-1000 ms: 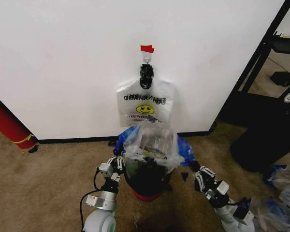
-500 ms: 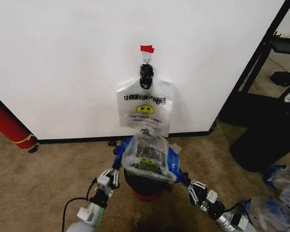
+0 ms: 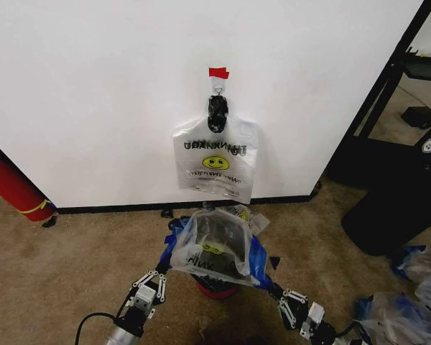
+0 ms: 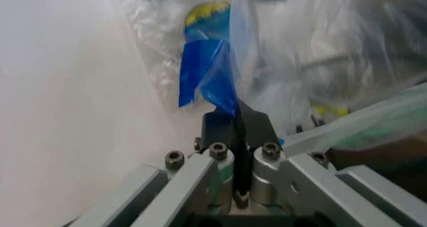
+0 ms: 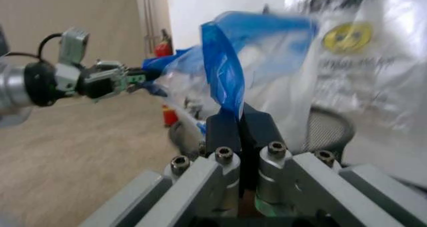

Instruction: Pick up the garbage bag from the wall and place it over the trash bin.

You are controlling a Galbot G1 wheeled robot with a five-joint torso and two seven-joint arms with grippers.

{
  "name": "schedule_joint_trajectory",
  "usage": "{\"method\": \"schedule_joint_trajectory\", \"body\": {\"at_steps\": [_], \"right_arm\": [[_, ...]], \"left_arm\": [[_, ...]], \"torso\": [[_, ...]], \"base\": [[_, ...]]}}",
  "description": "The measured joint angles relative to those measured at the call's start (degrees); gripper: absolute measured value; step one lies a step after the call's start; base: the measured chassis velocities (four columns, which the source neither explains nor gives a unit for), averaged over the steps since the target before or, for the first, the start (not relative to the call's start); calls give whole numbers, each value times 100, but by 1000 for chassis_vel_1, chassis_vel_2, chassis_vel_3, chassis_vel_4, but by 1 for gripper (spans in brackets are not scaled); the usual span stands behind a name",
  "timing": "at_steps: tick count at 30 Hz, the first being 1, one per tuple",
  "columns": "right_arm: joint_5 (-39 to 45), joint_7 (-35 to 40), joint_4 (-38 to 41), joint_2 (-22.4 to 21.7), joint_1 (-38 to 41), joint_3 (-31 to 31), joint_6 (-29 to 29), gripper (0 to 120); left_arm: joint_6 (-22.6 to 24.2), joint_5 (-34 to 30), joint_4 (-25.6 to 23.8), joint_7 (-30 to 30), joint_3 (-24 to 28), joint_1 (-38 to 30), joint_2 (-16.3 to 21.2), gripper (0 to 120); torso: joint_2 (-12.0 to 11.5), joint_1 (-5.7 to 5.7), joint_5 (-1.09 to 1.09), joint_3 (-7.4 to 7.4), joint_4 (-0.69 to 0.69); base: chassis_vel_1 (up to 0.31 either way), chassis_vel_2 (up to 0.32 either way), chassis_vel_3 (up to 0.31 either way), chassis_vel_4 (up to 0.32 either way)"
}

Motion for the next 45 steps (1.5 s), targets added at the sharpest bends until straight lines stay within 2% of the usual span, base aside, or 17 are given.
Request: {"method": "schedule_joint_trajectory", "body": {"at_steps": [18, 22, 28, 38, 45], "right_arm": [[-136, -139, -1039, 278, 432, -81, 231, 0], [-122, 581, -1259, 393, 598, -223, 409, 0], [195, 1139, -1372, 536, 681, -378, 447, 0], [706, 1470, -1573, 839, 886, -462, 307, 0], [953, 1597, -1649, 1072, 1042, -544, 85, 0]], "left_arm": [[33, 329, 904, 14, 157, -201, -157, 0], [73, 313, 1170, 21, 234, -535, -347, 0], [176, 298, 1282, 113, 294, -740, -408, 0], [224, 332, 1391, 530, 278, -794, -332, 0], [219, 384, 1362, 611, 239, -773, -309, 0]], "torso": [[0, 0, 1, 0, 1], [0, 0, 0, 1, 0], [0, 0, 0, 1, 0], [0, 0, 0, 1, 1], [0, 0, 0, 1, 1]], "base": [[0, 0, 0, 0], [0, 0, 0, 0], [0, 0, 0, 0], [0, 0, 0, 0], [0, 0, 0, 0]]}}
